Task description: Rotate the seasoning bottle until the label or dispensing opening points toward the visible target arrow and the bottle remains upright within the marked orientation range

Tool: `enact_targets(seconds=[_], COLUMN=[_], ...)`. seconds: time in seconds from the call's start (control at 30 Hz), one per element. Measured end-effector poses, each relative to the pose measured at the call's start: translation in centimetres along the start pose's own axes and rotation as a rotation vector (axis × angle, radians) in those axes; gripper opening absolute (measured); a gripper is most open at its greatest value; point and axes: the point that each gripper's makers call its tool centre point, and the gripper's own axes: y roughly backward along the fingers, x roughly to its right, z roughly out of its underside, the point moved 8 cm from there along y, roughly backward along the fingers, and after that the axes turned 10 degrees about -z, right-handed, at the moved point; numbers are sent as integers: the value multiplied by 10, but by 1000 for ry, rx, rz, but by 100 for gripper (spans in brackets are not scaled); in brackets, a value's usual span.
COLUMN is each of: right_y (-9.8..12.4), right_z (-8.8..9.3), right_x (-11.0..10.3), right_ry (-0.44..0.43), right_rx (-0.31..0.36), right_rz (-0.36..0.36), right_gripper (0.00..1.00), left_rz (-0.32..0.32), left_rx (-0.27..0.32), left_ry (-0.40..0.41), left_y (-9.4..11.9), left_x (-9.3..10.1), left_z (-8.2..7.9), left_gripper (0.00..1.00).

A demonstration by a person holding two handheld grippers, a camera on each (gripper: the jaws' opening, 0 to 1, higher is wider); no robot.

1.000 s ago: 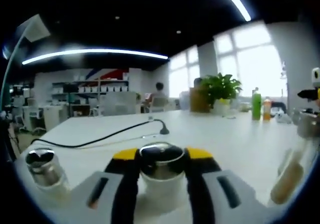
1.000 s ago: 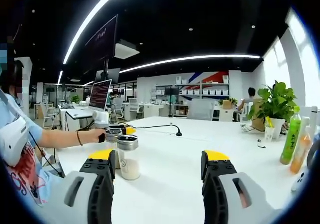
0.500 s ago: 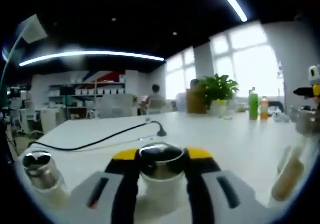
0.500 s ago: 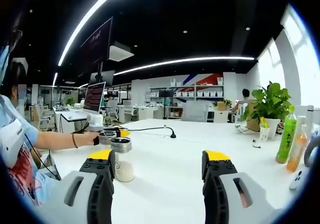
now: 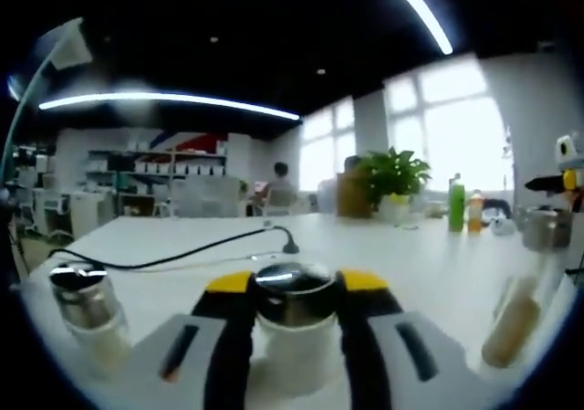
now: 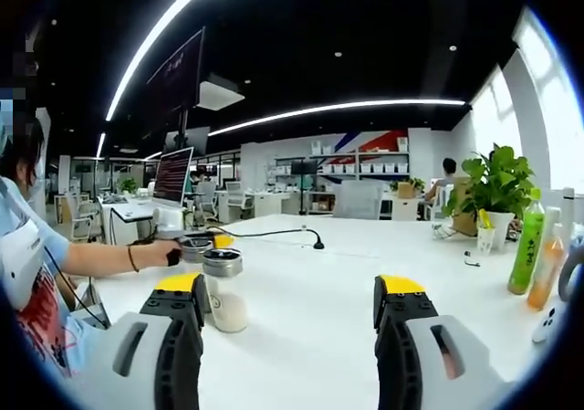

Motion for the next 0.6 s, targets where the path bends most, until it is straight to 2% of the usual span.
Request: enact_targets(seconds=[0.2, 0.43, 0.6], right_y=[1, 1, 4], right_z=[0, 3, 1], right_x=[0, 4, 4], right_ry=[7, -17, -13], right_rx=[-4, -18, -9], right_rz=[7, 26, 37], right_gripper=[80, 85, 86], left_rz=[26, 95, 125], left_rx=[28, 28, 21], left_ry=[1, -33, -7], left_y=[18, 39, 55], left_x=[4, 15, 21], left_z=[-13, -21, -26], left_gripper=[36, 36, 36])
